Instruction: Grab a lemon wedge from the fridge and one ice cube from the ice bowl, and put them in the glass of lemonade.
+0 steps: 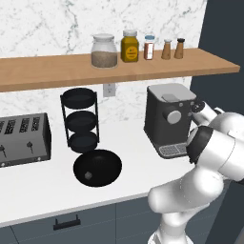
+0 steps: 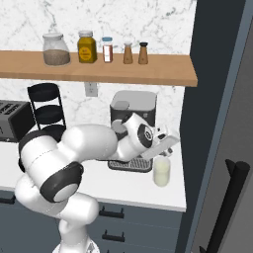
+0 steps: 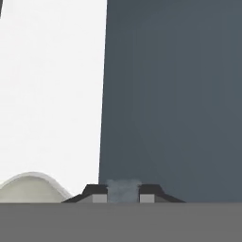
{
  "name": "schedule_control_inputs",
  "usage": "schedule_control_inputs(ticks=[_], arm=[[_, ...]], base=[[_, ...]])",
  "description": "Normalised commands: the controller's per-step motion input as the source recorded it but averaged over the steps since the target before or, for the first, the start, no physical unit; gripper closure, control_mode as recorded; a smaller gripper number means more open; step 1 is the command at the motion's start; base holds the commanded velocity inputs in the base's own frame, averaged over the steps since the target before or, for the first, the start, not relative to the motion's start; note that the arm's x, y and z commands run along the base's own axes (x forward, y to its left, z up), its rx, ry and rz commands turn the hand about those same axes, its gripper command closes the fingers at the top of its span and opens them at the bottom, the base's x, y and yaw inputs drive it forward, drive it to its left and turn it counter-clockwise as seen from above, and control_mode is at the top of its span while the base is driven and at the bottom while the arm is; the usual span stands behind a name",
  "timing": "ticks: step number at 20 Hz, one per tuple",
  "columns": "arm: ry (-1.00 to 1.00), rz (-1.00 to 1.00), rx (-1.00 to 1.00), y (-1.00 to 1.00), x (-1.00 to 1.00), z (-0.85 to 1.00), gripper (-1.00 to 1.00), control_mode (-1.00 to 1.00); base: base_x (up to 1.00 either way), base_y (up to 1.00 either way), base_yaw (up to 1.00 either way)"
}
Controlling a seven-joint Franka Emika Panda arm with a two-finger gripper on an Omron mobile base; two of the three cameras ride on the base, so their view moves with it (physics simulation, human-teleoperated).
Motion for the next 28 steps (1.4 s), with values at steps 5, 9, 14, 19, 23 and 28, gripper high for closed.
schedule_control_inputs(ticks=[5, 9, 14, 19, 23, 28], arm=[[0.0, 0.0, 0.0, 0.12, -0.18, 0.13, 1.0, -1.0], [0.0, 0.0, 0.0, 0.0, 0.06, 0.46, 1.0, -1.0], [0.0, 0.0, 0.0, 0.0, 0.02, 0.37, 1.0, -1.0], [0.04, 0.0, 0.0, 0.05, -0.05, -0.04, 1.0, -1.0], [0.06, 0.0, -0.02, 0.11, 0.0, -0.31, 1.0, -1.0], [0.05, 0.0, -0.03, 0.03, 0.0, -0.41, 1.0, -1.0]], base=[[0.0, 0.0, 0.0], [0.0, 0.0, 0.0], [0.0, 0.0, 0.0], [0.0, 0.0, 0.0], [0.0, 0.0, 0.0], [0.0, 0.0, 0.0]])
